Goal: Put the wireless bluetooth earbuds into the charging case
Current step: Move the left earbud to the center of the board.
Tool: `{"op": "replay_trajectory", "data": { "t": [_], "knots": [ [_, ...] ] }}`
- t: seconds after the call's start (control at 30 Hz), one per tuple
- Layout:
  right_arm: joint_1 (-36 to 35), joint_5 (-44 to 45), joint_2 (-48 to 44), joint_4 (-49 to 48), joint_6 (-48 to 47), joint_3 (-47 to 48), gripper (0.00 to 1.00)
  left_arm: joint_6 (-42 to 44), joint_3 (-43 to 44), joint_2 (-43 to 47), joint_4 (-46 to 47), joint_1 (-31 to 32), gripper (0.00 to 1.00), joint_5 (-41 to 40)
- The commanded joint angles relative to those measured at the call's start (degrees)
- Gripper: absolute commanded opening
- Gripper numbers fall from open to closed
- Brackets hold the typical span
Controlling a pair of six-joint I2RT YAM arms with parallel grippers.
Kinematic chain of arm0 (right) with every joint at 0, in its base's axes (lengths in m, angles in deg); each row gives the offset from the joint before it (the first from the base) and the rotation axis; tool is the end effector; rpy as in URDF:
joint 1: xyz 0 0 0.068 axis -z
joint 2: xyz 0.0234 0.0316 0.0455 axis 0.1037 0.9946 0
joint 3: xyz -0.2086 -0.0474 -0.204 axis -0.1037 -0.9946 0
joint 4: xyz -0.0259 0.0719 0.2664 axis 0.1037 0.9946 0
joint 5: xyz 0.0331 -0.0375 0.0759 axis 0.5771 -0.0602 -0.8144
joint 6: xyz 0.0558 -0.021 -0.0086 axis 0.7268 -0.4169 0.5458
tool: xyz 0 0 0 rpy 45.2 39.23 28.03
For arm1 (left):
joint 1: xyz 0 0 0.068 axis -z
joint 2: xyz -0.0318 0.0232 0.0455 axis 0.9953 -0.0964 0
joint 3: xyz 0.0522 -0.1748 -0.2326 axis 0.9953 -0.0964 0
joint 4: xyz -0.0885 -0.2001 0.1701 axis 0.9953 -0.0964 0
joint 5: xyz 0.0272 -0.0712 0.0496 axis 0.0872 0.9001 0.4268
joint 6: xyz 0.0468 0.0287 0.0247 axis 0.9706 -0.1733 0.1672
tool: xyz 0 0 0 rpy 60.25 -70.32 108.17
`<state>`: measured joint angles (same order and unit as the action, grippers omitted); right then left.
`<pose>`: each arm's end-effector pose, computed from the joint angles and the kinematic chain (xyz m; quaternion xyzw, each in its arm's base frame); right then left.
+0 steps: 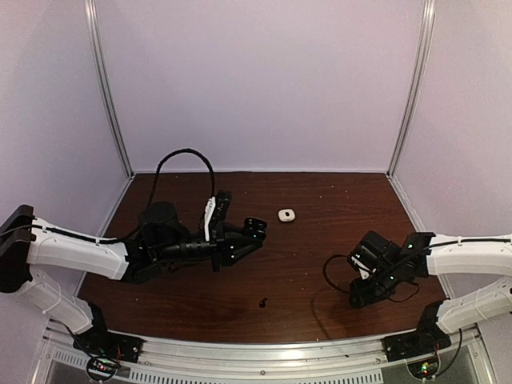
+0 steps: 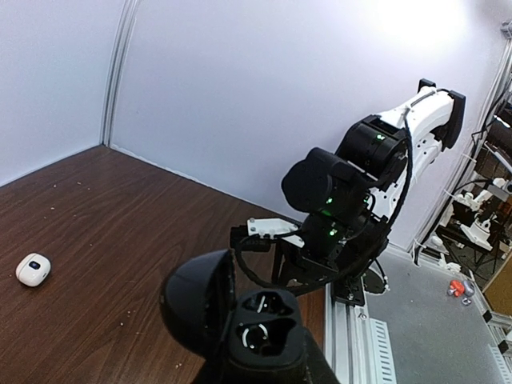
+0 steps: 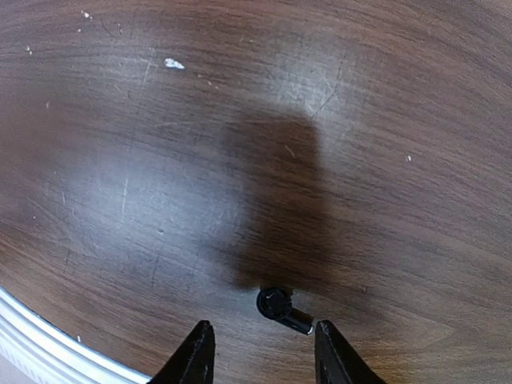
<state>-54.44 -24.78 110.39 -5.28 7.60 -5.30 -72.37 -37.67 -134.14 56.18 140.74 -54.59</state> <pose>0.1194 0.1408 0.1745 -0.1219 0.9829 0.1191 0.0692 0.1593 -0.2724 0.2573 0.3308 0.6272 -0.5648 0.4221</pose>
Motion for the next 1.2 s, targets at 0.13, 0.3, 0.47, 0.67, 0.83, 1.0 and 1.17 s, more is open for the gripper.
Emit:
{"op": "replay_trajectory", "data": {
  "t": [0.13, 0.3, 0.47, 0.67, 0.83, 1.0, 1.17],
  "knots": [
    [-2.4, 3.8, 3.1, -1.6, 1.7, 0.0, 0.42, -0.1, 0.0, 0.1, 3.8, -0.5, 0.09, 1.2],
    [-3.9, 4.7, 5.1, -2.4, 2.1, 0.6, 0.39, 0.1, 0.2, 0.2, 3.7, -0.6, 0.09, 1.5],
    [-4.4, 4.7, 6.5, -2.8, 2.7, 0.2, 0.37, 0.5, 0.2, 0.6, 3.6, -0.6, 0.09, 1.6],
    [-4.7, 5.1, 8.5, -5.3, 3.0, 0.8, 0.26, 0.4, 0.1, 0.5, 4.0, -0.5, 0.09, 1.9],
    [-6.4, 3.2, 13.2, -8.9, 3.1, 3.0, 0.19, 0.6, 0.1, 0.8, 3.6, -0.6, 0.09, 1.8],
    [-7.3, 2.8, 17.8, -12.6, 2.9, 5.2, 0.16, 0.5, -0.3, 1.6, 3.3, -0.7, 0.09, 1.4],
    [-7.4, 2.7, 23.4, -16.0, 3.0, 9.4, 0.13, 0.5, -0.4, 2.1, 2.5, -0.6, 0.09, 1.1]
  ]
}}
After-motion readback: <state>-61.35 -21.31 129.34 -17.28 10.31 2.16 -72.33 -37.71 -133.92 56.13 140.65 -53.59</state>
